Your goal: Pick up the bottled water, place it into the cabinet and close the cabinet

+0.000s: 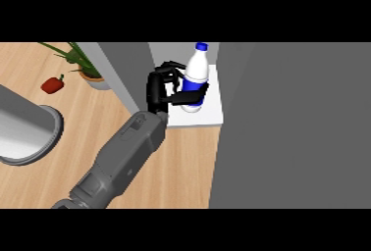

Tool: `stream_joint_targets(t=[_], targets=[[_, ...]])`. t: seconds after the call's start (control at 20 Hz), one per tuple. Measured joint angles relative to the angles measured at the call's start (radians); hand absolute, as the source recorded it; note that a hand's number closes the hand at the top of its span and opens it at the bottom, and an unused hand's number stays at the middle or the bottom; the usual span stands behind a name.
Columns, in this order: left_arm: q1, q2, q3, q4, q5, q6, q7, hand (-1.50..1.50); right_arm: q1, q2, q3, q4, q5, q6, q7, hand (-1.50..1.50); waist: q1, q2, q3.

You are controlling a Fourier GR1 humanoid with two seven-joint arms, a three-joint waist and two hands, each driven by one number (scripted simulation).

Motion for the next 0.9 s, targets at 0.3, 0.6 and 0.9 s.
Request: stream_joint_targets(t=[0.3,0.6,0.9], targets=[[-0.064,0.0,0.009,0.148,0.01,0.044,-0.066,1.5,0.028,-0.008,-0.001,-0.004,-0.006,0.019,-0.023,-1.5,-0.013,0.004,0.0],[-0.139,0.0,0.027,0.275,0.006,0.058,-0.114,-1.5,0.02,-0.004,-0.03,0.005,-0.017,0.045,-0.049,-1.5,-0.017,0.008,0.0],[-0.202,0.003,0.041,0.375,-0.01,0.04,-0.124,-1.5,0.002,-0.002,-0.055,0.007,-0.031,0.066,-0.036,-1.5,-0.024,0.013,0.0]])
